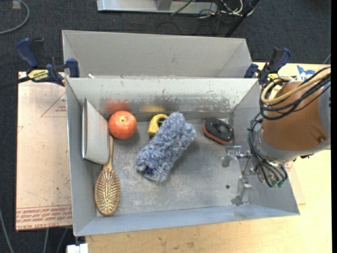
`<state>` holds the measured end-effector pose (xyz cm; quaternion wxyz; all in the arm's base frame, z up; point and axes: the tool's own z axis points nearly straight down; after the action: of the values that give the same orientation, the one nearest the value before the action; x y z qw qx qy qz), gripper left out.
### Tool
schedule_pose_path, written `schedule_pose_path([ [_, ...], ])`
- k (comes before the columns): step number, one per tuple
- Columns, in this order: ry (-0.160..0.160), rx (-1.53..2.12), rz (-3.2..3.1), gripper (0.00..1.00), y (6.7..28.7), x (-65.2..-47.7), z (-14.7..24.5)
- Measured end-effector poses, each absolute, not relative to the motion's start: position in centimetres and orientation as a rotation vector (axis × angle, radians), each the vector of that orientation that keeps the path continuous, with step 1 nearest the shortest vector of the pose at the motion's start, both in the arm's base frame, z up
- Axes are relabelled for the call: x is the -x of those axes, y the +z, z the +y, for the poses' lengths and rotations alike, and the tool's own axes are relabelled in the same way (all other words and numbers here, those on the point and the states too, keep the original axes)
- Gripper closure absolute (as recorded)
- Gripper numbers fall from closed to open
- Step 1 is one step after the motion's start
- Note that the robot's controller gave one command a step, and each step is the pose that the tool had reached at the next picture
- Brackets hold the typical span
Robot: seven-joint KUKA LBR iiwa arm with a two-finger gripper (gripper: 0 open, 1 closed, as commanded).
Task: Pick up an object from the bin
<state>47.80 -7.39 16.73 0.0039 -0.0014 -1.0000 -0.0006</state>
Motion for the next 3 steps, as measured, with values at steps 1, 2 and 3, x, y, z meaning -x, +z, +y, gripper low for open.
schedule_pose_path([
  [1, 0.000, 0.000, -3.142, 0.00, 17.1, -48.0, -7.4],
  [2, -0.002, 0.002, -3.143, 0.00, 11.7, -51.0, -0.9],
  [3, -0.002, -0.096, -3.138, 0.00, 11.4, -52.3, 7.4],
])
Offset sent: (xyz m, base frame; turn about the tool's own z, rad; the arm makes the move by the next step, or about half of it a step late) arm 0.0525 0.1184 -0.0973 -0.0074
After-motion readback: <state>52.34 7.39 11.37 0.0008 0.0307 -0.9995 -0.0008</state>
